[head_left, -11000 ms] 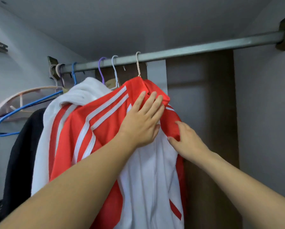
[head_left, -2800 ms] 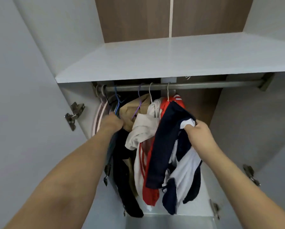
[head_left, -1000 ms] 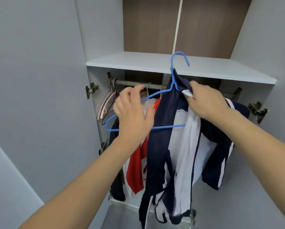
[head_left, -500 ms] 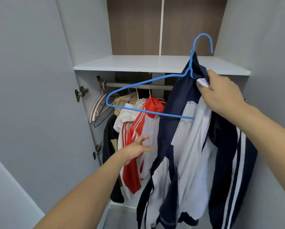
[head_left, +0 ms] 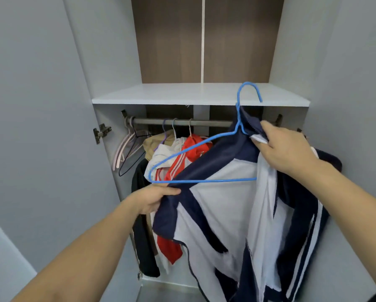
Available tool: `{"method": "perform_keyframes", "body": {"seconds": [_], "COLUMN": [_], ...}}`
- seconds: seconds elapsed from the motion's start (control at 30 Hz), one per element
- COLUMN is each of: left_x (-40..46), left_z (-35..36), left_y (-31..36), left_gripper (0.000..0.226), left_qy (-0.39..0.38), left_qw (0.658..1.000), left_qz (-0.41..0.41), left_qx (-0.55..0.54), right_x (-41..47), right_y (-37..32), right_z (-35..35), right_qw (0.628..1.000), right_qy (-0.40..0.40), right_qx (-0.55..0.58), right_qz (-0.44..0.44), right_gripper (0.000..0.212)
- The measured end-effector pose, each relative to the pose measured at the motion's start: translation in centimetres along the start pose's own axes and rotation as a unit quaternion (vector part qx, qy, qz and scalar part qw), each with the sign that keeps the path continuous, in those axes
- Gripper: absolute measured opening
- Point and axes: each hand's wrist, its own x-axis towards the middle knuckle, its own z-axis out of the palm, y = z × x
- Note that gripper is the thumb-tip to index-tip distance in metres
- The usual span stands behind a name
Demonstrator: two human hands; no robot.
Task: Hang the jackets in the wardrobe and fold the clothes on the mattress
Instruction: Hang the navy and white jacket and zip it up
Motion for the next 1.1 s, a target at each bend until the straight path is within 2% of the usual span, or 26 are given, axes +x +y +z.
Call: {"method": "perform_keyframes", "body": {"seconds": [0.1,0.2,0.33,0.47,0.57,0.7,0.77,0.83,0.9,0.97,1.03,1.07,1.1], "left_x": [-2.1,-3.5,-4.8,-5.8,-6.4,-6.5,-6.3,-6.5,-7.0,-7.0,-6.9,-6.6,-6.3], "left_z": [-2.6,-3.5,-3.6,-3.4,-2.3,1.6,3.5,4.5,4.3,3.2,1.5,0.9,0.5], "left_y": [4.0,8.4,12.0,14.0,14.9,15.9,16.4,16.7,16.5,15.4,13.6,12.7,11.9], "left_gripper": [0.039,0.032,0.032,0.036,0.029,0.008,0.009,0.017,0.020,0.011,0.055,0.072,0.077], "left_qy": [0.063,0.087,0.090,0.162,0.192,0.146,0.125,0.130,0.122,0.121,0.113,0.127,0.165], "left_qw": [0.998,0.996,0.994,0.975,0.975,0.985,0.975,0.939,0.893,0.825,0.748,0.721,0.699], "left_qz": [0.012,-0.025,-0.023,-0.003,0.004,0.085,0.173,0.263,0.319,0.348,0.349,0.345,0.348], "left_qx": [-0.019,-0.015,0.054,0.151,0.113,0.021,0.060,0.179,0.293,0.428,0.553,0.587,0.603], "right_x": [-1.1,-1.1,-0.4,0.5,1.3,2.0,2.3,2.8,3.4,3.8,3.8,3.8,3.8], "right_y": [0.5,0.4,0.3,-1.2,-3.4,-7.0,-8.2,-8.3,-7.6,-6.5,-5.4,-5.0,-4.8], "right_z": [1.7,2.9,3.5,4.1,4.6,6.2,6.7,6.6,6.1,5.5,5.1,5.0,5.0], "right_qw": [1.000,1.000,0.999,0.992,0.994,0.997,0.995,0.989,0.979,0.969,0.952,0.942,0.935], "right_qy": [-0.025,-0.025,-0.035,-0.072,-0.057,-0.077,-0.084,-0.076,-0.060,-0.051,-0.042,-0.038,-0.039], "right_qx": [-0.012,-0.010,-0.024,-0.098,-0.085,-0.016,0.043,0.120,0.184,0.227,0.287,0.316,0.336], "right_qz": [-0.006,0.007,0.027,0.033,0.047,0.024,0.012,0.034,0.063,0.083,0.100,0.104,0.107], "right_gripper": [0.025,0.019,0.016,0.020,0.023,0.020,0.019,0.021,0.024,0.026,0.028,0.030,0.031]}}
